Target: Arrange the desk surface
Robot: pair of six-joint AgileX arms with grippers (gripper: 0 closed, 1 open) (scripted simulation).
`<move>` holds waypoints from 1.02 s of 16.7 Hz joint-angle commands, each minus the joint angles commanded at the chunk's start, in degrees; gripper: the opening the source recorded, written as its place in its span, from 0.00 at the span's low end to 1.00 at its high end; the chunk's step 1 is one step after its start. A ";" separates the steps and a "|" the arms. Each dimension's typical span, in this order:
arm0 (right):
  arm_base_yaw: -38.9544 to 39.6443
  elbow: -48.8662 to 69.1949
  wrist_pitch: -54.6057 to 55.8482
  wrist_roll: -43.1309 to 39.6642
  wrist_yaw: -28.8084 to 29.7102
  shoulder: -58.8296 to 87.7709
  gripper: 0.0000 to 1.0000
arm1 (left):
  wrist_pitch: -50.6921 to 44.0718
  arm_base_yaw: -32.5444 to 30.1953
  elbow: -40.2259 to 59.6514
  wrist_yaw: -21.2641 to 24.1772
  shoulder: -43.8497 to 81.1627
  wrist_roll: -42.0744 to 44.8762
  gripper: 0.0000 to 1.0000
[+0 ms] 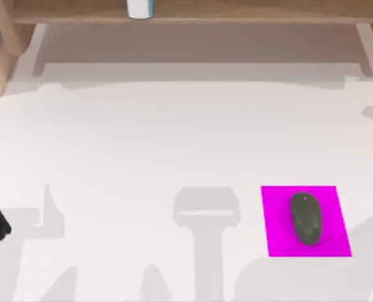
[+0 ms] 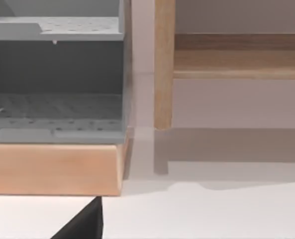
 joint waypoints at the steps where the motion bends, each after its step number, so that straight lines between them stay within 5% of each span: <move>1: 0.00 0.00 0.00 0.00 0.00 0.00 0.08 | 0.00 0.00 0.00 0.00 0.00 0.00 1.00; 13: 0.00 0.00 0.00 0.00 0.00 0.00 0.98 | 0.00 0.00 0.00 0.00 0.00 0.00 1.00; 17: 0.00 0.00 0.00 0.00 0.00 0.00 1.00 | 0.00 0.00 0.00 0.00 0.00 0.00 1.00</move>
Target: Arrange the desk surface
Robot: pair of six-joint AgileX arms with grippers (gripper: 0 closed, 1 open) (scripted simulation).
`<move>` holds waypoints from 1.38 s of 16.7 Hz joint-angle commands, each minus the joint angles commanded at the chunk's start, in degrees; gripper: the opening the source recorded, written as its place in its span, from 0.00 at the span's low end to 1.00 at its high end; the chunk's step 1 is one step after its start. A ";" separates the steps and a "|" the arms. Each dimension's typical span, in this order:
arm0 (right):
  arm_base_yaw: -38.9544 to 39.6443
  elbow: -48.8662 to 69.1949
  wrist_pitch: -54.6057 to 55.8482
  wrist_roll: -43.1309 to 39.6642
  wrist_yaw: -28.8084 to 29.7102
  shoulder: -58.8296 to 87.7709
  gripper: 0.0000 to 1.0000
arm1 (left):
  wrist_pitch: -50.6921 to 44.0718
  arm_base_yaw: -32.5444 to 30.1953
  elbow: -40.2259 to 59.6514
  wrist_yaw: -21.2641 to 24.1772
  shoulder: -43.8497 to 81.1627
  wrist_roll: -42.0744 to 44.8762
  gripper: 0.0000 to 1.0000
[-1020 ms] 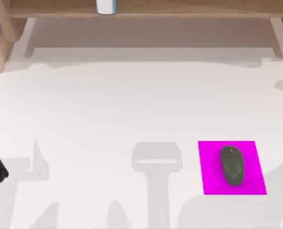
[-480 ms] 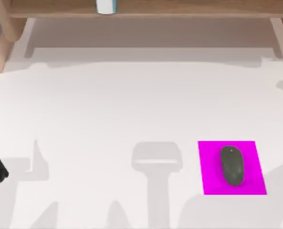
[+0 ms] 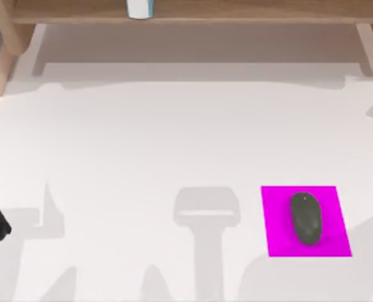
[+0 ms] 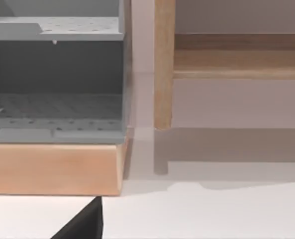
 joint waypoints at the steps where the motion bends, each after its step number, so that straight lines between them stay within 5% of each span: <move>1: 0.00 0.00 0.00 0.00 0.00 0.00 1.00 | 0.00 0.00 0.00 0.00 0.00 0.00 1.00; 11: 1.02 -6.57 -4.82 6.28 1.37 -8.40 1.00 | 0.00 0.00 0.00 0.00 0.00 0.00 1.00; 23: 12.92 -40.80 -36.96 50.85 8.00 -82.53 1.00 | 0.00 0.00 0.00 0.00 0.00 0.00 1.00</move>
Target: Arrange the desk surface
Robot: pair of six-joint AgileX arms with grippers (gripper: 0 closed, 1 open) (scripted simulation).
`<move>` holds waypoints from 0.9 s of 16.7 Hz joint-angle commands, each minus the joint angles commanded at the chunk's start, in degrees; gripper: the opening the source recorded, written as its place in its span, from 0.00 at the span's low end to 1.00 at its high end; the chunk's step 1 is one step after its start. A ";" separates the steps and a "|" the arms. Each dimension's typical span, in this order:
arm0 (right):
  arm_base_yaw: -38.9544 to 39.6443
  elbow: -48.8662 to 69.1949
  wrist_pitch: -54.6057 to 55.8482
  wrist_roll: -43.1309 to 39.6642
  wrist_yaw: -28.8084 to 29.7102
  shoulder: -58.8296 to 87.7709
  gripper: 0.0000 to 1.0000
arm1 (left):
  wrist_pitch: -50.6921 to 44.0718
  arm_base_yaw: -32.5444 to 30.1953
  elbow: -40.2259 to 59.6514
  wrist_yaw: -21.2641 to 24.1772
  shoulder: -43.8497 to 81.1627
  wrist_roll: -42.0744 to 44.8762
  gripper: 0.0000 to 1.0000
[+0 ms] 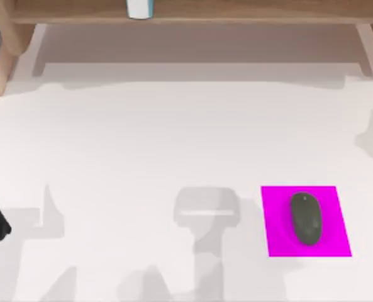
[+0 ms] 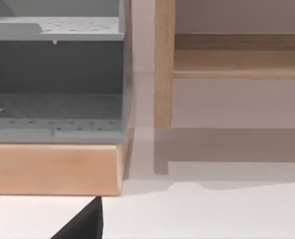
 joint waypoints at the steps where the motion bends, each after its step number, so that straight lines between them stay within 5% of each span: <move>1: 1.15 -3.35 -3.15 4.35 0.67 -7.18 1.00 | 0.00 0.00 0.00 0.00 0.00 0.00 1.00; 9: 8.39 -25.27 -23.79 32.82 5.41 -46.92 1.00 | 0.00 0.00 0.00 0.00 0.00 0.00 1.00; 15: 9.68 -29.34 -27.61 38.02 6.34 -52.54 1.00 | 0.00 0.00 0.00 0.00 0.00 0.00 1.00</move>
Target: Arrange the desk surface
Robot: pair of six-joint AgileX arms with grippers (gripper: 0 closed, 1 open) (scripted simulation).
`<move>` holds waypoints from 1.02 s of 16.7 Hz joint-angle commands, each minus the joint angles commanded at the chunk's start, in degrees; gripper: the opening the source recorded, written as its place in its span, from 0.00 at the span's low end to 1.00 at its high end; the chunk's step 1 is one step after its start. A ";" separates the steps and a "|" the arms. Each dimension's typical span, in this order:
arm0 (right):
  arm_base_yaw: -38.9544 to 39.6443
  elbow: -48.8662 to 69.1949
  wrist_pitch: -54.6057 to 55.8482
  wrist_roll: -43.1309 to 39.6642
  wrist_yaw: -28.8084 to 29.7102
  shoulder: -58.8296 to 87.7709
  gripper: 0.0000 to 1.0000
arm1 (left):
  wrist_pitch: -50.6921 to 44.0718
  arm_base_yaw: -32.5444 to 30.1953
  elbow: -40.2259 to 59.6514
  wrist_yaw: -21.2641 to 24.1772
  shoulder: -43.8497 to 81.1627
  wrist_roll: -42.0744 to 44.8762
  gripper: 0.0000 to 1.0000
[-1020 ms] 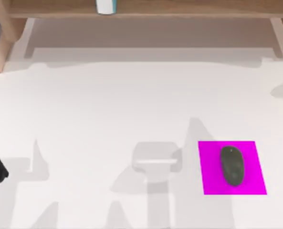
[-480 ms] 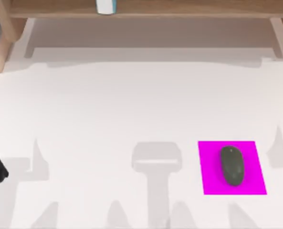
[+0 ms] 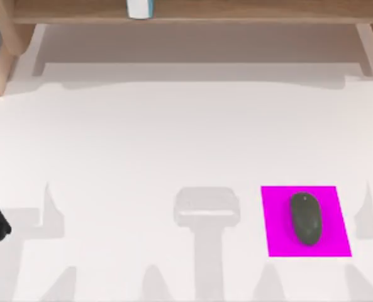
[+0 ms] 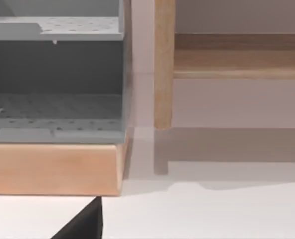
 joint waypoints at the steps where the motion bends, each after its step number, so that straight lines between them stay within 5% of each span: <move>1: 0.00 0.00 0.00 0.00 0.00 0.00 1.00 | 0.00 0.00 0.00 0.00 0.00 0.00 1.00; 9: 0.00 0.00 0.00 0.00 0.00 0.00 1.00 | 6.43 -4.22 9.97 -3.45 12.65 0.11 1.00; 17: 0.00 0.00 0.00 0.00 0.00 0.00 1.00 | 22.30 -15.15 35.56 -13.59 60.20 1.97 1.00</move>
